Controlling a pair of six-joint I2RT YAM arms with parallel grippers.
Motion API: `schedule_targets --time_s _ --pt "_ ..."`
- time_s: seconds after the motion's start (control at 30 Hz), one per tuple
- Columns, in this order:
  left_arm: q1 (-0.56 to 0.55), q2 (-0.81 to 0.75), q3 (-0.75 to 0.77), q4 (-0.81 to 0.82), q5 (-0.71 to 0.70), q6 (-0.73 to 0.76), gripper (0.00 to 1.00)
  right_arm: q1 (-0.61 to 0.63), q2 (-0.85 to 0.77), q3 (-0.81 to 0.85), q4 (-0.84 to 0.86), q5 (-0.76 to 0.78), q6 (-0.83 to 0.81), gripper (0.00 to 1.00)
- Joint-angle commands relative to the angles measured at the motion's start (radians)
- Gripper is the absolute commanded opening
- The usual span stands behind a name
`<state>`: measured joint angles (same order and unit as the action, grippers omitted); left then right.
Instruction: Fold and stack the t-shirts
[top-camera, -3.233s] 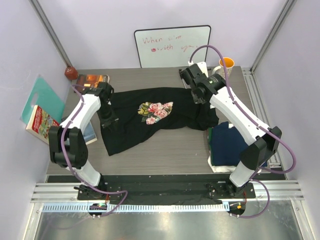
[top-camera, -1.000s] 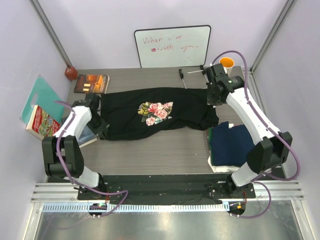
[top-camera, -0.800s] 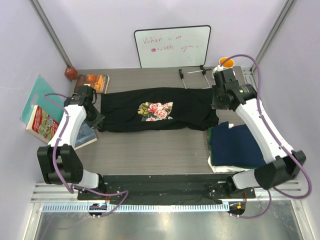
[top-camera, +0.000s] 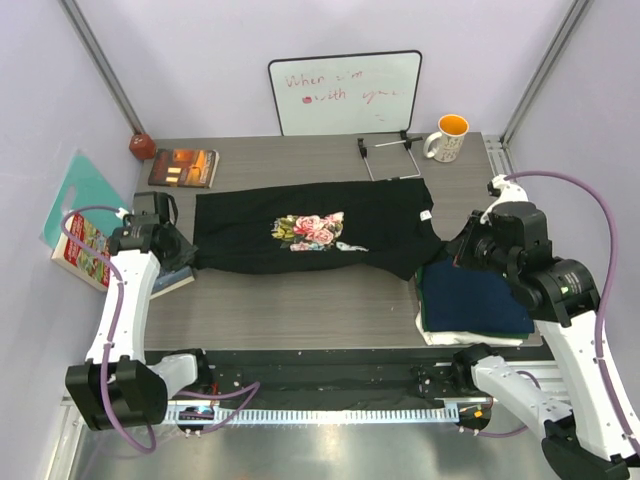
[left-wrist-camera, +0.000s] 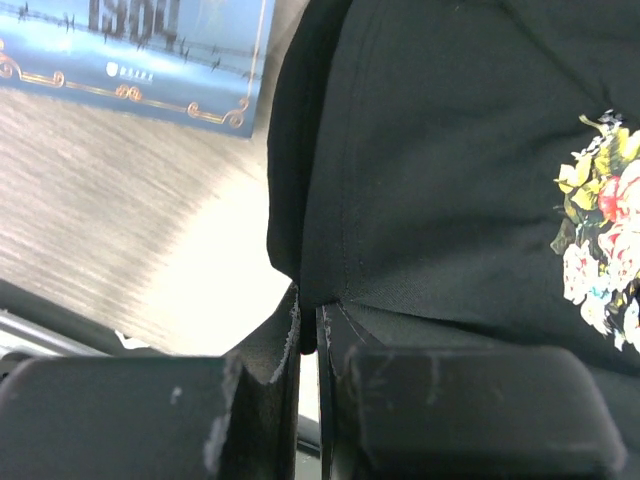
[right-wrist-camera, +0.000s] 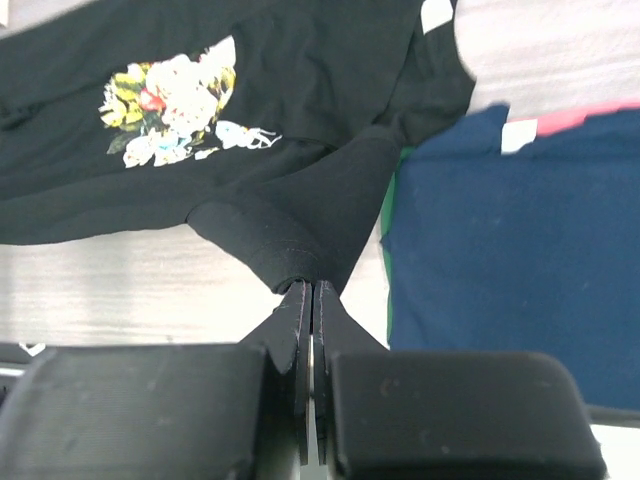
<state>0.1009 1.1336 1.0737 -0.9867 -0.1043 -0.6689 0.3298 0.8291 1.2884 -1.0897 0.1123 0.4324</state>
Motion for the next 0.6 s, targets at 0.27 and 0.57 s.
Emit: schedule_targets --time_s 0.27,0.57 --pt "0.008 -0.009 -0.017 -0.075 -0.055 0.049 0.06 -0.003 0.051 0.003 -0.055 -0.043 0.014 0.01" --pt "0.019 0.106 0.057 -0.078 -0.101 0.058 0.07 -0.003 0.277 0.144 0.002 0.097 -0.093 0.01"
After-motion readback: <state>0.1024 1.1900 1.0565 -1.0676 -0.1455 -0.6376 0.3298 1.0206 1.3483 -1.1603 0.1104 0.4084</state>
